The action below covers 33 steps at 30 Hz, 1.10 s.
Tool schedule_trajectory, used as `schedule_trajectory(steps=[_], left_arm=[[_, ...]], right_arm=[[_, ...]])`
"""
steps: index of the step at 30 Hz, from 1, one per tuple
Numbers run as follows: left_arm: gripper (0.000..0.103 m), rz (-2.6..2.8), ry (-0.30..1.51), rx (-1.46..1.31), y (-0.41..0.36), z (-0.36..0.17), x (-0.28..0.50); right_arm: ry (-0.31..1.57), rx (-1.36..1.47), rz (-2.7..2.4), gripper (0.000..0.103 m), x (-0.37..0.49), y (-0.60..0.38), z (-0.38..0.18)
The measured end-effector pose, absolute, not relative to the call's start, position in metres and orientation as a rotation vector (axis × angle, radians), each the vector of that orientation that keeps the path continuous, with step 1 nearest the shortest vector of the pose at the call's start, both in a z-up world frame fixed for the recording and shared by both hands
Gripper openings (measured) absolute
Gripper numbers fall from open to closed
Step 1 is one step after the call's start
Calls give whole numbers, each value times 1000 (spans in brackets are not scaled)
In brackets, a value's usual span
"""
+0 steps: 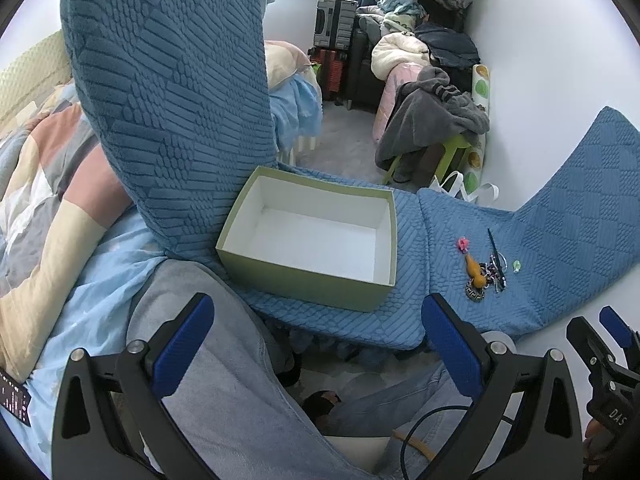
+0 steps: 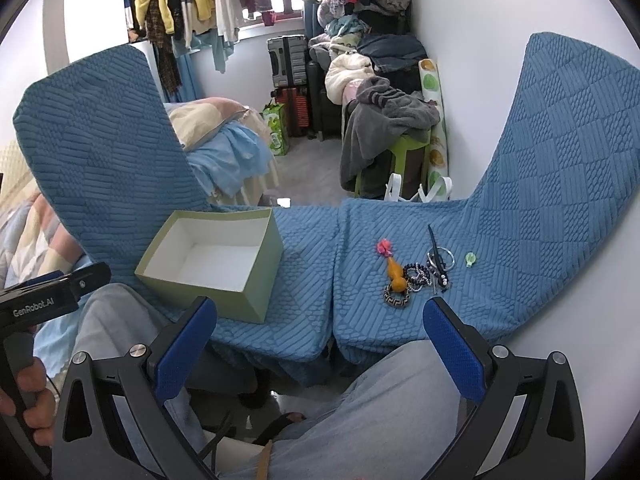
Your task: Organize jewelry
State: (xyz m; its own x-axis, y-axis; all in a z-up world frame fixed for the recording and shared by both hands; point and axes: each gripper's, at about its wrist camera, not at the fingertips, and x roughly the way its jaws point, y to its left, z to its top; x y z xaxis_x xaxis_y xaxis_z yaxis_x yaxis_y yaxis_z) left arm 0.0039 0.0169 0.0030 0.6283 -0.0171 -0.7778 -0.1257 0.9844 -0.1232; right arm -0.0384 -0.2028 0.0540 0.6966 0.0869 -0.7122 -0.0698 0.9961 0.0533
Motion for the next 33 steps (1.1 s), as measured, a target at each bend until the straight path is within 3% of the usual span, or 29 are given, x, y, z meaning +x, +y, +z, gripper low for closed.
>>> schedule_trajectory(steps=[33], left_arm=[[103, 72, 891, -159, 23, 19, 4]], right_arm=[[779, 42, 99, 103, -34, -204, 66]])
